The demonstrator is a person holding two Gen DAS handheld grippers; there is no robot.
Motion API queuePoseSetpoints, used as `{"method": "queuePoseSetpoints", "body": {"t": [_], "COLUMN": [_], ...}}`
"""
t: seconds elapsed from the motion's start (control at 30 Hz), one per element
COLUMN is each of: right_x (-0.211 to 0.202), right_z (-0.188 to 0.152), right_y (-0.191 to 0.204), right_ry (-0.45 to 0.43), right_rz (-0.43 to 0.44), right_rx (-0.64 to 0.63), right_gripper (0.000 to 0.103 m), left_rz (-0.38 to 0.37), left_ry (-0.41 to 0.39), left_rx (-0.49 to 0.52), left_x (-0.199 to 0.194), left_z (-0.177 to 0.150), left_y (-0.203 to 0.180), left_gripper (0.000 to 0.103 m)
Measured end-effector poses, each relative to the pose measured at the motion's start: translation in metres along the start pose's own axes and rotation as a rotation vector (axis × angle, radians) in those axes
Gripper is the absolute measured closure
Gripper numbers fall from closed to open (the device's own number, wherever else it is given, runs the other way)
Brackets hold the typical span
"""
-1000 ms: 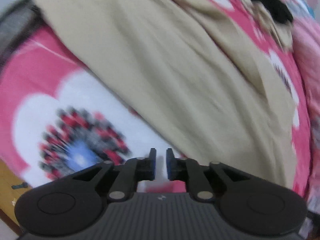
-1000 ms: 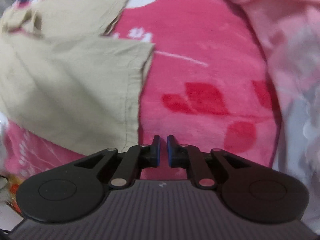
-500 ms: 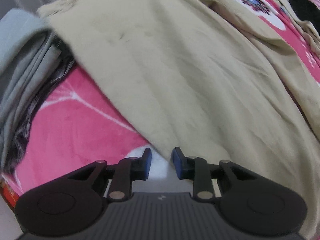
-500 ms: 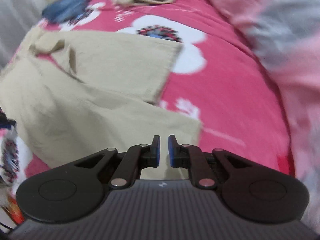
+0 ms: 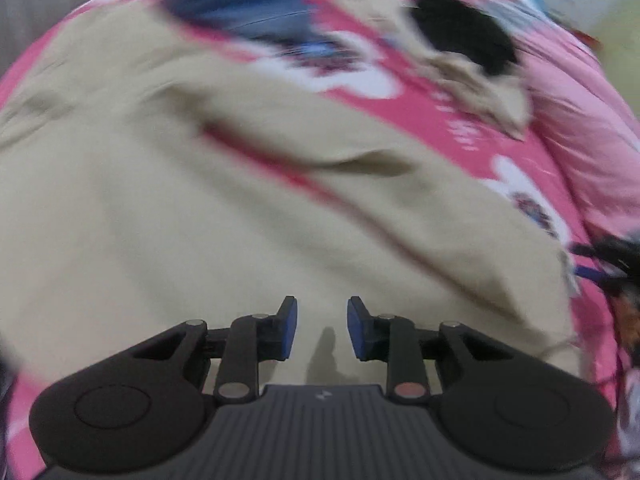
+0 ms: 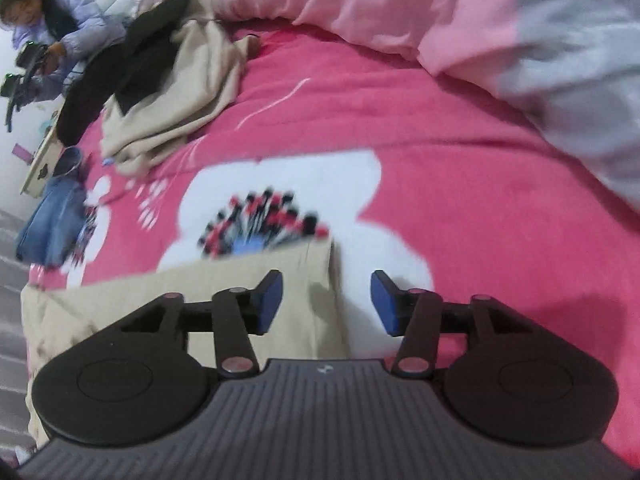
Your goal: Fold clothes
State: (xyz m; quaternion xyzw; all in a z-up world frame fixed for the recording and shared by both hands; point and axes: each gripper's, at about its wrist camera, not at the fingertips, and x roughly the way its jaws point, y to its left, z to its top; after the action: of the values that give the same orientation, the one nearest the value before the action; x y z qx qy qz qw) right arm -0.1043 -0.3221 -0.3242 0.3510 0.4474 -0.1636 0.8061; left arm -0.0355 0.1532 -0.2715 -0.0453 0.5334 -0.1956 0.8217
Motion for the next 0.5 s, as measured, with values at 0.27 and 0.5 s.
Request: {"method": "queuePoseSetpoints", "body": {"t": [0.27, 0.5], "right_x": [-0.007, -0.02], "right_z": [0.027, 0.071], "right_y": [0.029, 0.06], "right_ry": [-0.021, -0.103], "right_rz": [0.042, 0.056], "right_rx": [-0.256, -0.513], "right_gripper": [0.098, 0.099], "left_rz": [-0.08, -0.031], "left_ry": [0.018, 0.012], "left_rx": [0.058, 0.005], "left_x": [0.054, 0.066], "left_z": [0.007, 0.002], "left_y": [-0.086, -0.116], "left_gripper": [0.076, 0.077]}}
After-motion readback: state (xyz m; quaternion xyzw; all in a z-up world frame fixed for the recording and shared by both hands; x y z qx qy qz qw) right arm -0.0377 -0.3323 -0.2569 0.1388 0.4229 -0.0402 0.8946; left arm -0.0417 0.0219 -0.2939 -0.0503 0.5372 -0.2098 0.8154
